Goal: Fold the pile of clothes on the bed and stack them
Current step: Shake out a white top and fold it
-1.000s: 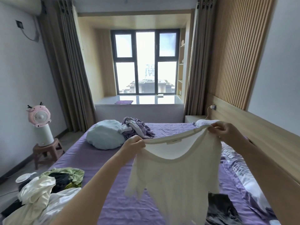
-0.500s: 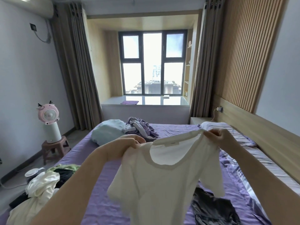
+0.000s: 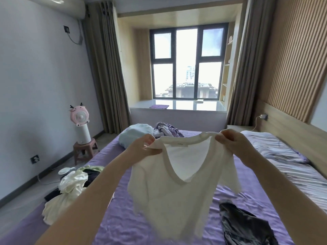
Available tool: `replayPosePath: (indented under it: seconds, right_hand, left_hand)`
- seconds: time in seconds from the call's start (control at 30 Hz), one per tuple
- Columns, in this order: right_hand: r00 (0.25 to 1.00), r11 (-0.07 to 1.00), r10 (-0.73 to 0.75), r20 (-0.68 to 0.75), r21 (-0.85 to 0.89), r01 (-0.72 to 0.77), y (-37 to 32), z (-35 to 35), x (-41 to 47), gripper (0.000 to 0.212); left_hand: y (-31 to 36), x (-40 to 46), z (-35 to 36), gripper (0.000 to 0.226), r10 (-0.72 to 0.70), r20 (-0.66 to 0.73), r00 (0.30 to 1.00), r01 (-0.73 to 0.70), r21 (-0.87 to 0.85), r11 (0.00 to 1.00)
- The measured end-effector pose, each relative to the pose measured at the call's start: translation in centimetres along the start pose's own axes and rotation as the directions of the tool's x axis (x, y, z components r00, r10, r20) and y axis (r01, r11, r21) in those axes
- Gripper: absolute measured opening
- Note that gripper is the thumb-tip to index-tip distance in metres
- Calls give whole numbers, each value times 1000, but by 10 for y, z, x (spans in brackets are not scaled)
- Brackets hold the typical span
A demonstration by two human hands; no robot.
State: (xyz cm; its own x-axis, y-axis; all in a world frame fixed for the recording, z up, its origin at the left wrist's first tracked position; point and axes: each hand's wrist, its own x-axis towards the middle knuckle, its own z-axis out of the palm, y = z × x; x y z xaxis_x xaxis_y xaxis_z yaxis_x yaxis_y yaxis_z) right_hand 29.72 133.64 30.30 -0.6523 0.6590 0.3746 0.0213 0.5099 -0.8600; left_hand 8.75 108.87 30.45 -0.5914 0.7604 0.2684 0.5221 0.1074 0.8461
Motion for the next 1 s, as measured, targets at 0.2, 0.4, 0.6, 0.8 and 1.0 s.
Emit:
replayPosePath:
  seconds: [0.2, 0.4, 0.6, 0.8, 1.0]
  right_hand:
    - [1000, 1000, -25, -2, 8, 25, -8, 3, 1, 11]
    - [990, 998, -26, 139, 59, 18, -24, 4, 3, 11]
    - [918, 998, 37, 394, -67, -11, -42, 7, -4, 11]
    - [948, 977, 41, 316, -211, 28, -53, 24, -20, 13]
    - [982, 997, 77, 172, -36, -72, -63, 50, -41, 18]
  left_hand:
    - [10, -9, -17, 21, 106, -236, 966, -86, 94, 992]
    - [1, -23, -42, 28, 150, -247, 957, -64, 323, 944]
    - [-18, -42, -54, 17, 59, -392, 918, 63, 293, 954]
    - [-34, -47, -71, 16, 39, -259, 965, 7, 176, 984]
    - [-49, -43, -81, 29, -18, -233, 972, -14, -135, 991]
